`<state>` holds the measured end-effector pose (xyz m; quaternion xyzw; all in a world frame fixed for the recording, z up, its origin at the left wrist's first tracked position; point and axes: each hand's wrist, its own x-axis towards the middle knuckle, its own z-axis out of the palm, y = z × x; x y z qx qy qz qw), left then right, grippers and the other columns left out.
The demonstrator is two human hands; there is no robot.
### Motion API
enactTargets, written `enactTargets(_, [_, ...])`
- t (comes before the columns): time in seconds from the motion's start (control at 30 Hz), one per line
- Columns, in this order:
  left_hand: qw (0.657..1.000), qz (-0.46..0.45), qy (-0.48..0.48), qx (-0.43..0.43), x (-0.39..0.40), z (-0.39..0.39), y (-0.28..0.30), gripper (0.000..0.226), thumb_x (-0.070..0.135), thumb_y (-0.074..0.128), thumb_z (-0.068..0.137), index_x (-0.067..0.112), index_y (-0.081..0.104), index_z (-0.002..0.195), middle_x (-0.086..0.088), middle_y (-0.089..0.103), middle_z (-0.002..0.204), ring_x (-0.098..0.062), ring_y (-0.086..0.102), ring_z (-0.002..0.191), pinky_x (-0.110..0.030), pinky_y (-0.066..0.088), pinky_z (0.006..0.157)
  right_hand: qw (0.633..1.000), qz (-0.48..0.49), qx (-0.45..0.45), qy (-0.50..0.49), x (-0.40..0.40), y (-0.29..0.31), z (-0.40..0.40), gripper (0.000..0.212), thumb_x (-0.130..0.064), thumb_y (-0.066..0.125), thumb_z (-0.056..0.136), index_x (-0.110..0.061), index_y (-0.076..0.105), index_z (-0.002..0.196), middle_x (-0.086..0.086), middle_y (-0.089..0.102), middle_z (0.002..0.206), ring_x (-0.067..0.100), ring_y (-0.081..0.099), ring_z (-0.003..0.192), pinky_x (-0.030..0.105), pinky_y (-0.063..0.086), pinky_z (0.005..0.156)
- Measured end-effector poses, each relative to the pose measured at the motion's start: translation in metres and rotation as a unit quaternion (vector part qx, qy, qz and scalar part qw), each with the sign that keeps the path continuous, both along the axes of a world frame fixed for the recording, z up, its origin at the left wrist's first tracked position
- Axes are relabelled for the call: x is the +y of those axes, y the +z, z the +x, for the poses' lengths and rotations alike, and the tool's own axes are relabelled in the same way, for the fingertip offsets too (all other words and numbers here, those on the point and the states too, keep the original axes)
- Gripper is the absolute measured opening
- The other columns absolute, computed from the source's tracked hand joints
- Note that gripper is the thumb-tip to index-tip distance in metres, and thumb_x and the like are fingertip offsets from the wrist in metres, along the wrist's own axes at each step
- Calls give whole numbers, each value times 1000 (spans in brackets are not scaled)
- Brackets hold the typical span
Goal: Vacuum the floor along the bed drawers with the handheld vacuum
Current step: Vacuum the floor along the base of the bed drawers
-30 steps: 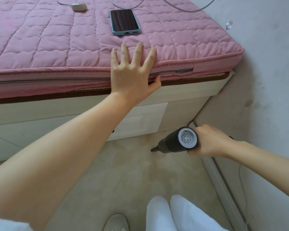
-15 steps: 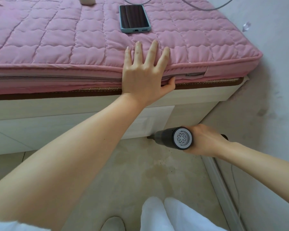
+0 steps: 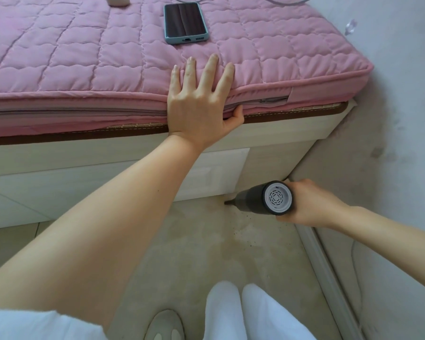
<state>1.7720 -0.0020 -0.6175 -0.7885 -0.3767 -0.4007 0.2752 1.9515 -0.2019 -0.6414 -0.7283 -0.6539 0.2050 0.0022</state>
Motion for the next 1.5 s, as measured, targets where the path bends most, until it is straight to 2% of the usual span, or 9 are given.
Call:
enactTargets(0.13, [1000, 3, 3, 1, -1, 0, 0, 59, 53, 53, 87, 17, 67, 132, -14, 64, 135, -47, 61, 119, -62, 46, 102, 999, -4, -27, 26, -7, 5, 1, 24, -39, 69, 68, -31, 55, 86, -4, 66, 79, 19, 61, 77, 33, 52, 62])
enactTargets(0.23, [1000, 5, 3, 3, 0, -1, -1, 59, 53, 52, 87, 18, 67, 132, -14, 64, 135, -47, 61, 119, -61, 46, 102, 999, -7, -37, 31, -12, 9, 1, 22, -36, 69, 68, -31, 48, 74, -9, 57, 67, 15, 53, 67, 28, 45, 56])
enactTargets(0.33, [1000, 5, 4, 1, 1, 0, -2, 59, 54, 52, 87, 18, 67, 132, -14, 64, 135, -47, 61, 119, -61, 46, 102, 999, -15, -41, 32, -16, 14, 2, 31, -34, 70, 65, -34, 38, 61, -11, 49, 57, 8, 49, 56, 26, 38, 50])
enactTargets(0.43, [1000, 14, 5, 4, 2, 0, -4, 59, 54, 51, 88, 18, 67, 132, -14, 65, 134, -46, 62, 119, -61, 47, 102, 998, -26, -48, 35, -20, 17, 3, 31, -33, 70, 64, -31, 38, 62, -8, 51, 58, 9, 51, 57, 28, 41, 51])
enactTargets(0.53, [1000, 17, 8, 2, 2, 0, -4, 59, 54, 50, 88, 18, 66, 132, -13, 65, 134, -46, 62, 119, -61, 47, 102, 997, -38, -52, 30, -24, 20, 4, 32, -32, 69, 63, -27, 38, 61, -7, 49, 57, 6, 48, 54, 27, 38, 49])
enactTargets(0.67, [1000, 16, 6, 5, 3, -1, -4, 59, 55, 50, 89, 18, 66, 133, -13, 64, 135, -46, 61, 119, -61, 47, 102, 996, -47, -61, 41, -29, 21, 4, 30, -32, 68, 62, -19, 40, 63, -2, 50, 57, 12, 47, 53, 25, 33, 47])
enactTargets(0.97, [1000, 17, 12, 5, 3, -1, -5, 59, 56, 49, 89, 20, 64, 133, -12, 64, 135, -45, 61, 120, -60, 46, 102, 993, -82, -74, 50, -44, 23, 7, 28, -33, 64, 60, -13, 46, 70, 4, 56, 63, 15, 44, 52, 30, 35, 46])
enactTargets(1.33, [1000, 13, 5, 1, 4, -1, -5, 60, 57, 48, 90, 20, 64, 134, -12, 64, 135, -45, 61, 120, -60, 46, 103, 996, -13, -75, 52, -35, 14, 2, 29, -31, 64, 66, -26, 35, 64, -4, 48, 56, 9, 45, 52, 26, 30, 45])
enactTargets(1.5, [1000, 15, 8, 0, 3, -1, -4, 59, 56, 49, 89, 20, 65, 134, -13, 64, 134, -45, 61, 120, -60, 46, 103, 997, -36, -47, 41, -37, 14, 0, 28, -31, 66, 63, -25, 40, 65, -4, 51, 57, 10, 49, 53, 29, 36, 48])
